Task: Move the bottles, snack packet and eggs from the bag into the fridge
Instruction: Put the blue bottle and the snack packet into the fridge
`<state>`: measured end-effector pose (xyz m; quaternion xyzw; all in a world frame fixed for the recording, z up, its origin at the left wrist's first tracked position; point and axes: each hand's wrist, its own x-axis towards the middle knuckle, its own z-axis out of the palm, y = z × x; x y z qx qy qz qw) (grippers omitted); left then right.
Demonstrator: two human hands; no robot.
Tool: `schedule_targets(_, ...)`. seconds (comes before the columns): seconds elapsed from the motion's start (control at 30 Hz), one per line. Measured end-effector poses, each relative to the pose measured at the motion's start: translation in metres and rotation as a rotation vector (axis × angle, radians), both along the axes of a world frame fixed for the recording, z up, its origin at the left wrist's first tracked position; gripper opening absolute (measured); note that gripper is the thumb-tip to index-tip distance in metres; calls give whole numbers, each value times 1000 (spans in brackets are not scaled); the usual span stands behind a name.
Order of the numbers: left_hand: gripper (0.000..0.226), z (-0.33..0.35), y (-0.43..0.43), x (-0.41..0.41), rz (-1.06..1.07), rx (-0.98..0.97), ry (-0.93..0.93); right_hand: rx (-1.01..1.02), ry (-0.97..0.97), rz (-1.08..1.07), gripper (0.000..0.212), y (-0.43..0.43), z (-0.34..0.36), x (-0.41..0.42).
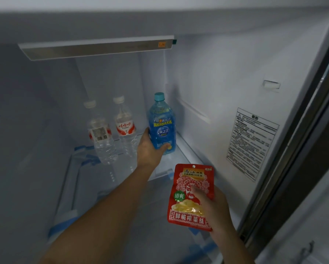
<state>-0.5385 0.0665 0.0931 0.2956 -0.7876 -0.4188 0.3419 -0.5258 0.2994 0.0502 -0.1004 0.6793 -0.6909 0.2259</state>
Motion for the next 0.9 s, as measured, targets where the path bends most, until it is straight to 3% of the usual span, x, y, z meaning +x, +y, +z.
schedule_targets(0.17,89,2,15,28,15,-46,-90,12,-9,30,30,6,1,12)
schedule_targets(0.4,61,-9,75,147,15,-551,-161,-2,-42,80,22,23,-2,32)
schedule_targets(0.53,49,-36,105,201,5,-642,-127,-5,-97,118,30,35,-13,45)
schedule_targets(0.7,43,-78,125,247,-3,-605,-161,32,-152,165,24,48,-28,64)
schedule_targets(0.9,49,-155,132,285,-4,-387,-435,104,-195,220,27,62,-58,81)
